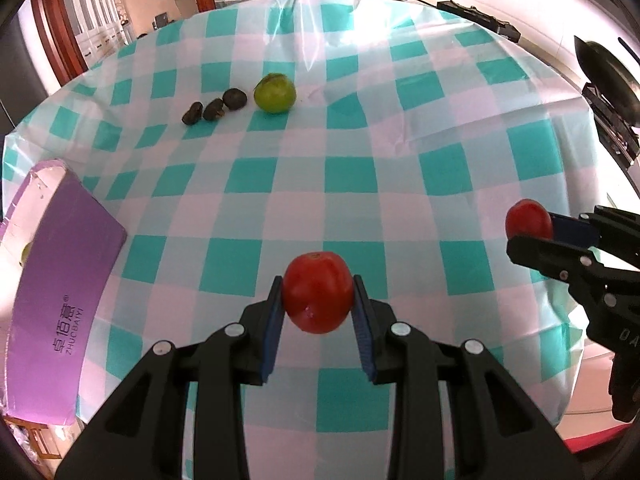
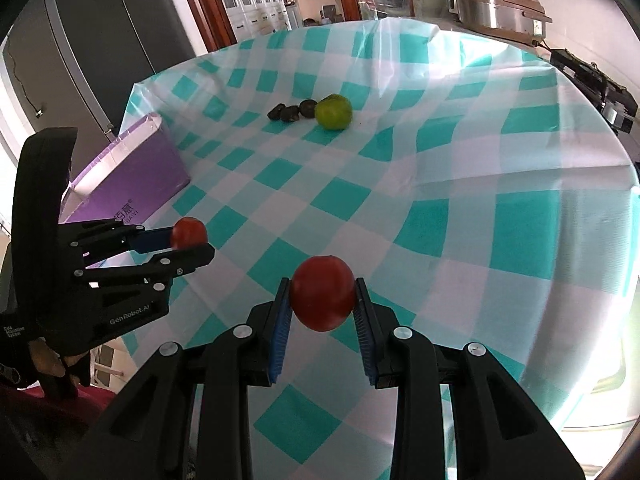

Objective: Organize fruits
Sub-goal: 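Carry both held tomatoes over the purple box, then open both tools to drop the tomatoes into the box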

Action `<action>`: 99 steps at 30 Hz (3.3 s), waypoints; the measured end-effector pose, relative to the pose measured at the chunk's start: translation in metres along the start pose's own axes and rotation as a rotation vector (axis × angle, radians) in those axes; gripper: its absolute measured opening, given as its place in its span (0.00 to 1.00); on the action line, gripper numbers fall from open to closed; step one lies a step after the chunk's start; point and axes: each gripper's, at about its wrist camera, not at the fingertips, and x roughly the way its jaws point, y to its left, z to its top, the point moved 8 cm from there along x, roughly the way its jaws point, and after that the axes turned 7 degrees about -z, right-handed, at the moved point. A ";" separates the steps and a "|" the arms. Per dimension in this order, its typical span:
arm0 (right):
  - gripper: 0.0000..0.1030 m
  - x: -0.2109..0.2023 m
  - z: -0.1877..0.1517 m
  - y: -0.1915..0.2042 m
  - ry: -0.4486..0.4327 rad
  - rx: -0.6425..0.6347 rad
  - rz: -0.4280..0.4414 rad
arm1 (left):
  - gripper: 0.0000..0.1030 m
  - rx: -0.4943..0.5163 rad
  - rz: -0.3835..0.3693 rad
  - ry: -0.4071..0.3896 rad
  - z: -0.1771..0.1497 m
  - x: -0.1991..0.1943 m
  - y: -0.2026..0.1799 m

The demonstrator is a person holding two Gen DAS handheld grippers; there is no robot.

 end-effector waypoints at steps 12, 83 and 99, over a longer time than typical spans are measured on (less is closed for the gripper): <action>0.30 -0.002 -0.009 0.017 0.009 -0.014 0.046 | 0.32 -0.001 0.041 -0.006 -0.015 -0.021 0.004; 0.54 0.229 0.150 0.403 0.443 -0.527 0.001 | 0.72 -0.426 -0.020 0.323 -0.069 -0.024 0.433; 0.78 0.089 0.184 0.169 0.000 0.055 0.105 | 0.98 -0.521 0.322 -0.532 0.026 -0.203 0.331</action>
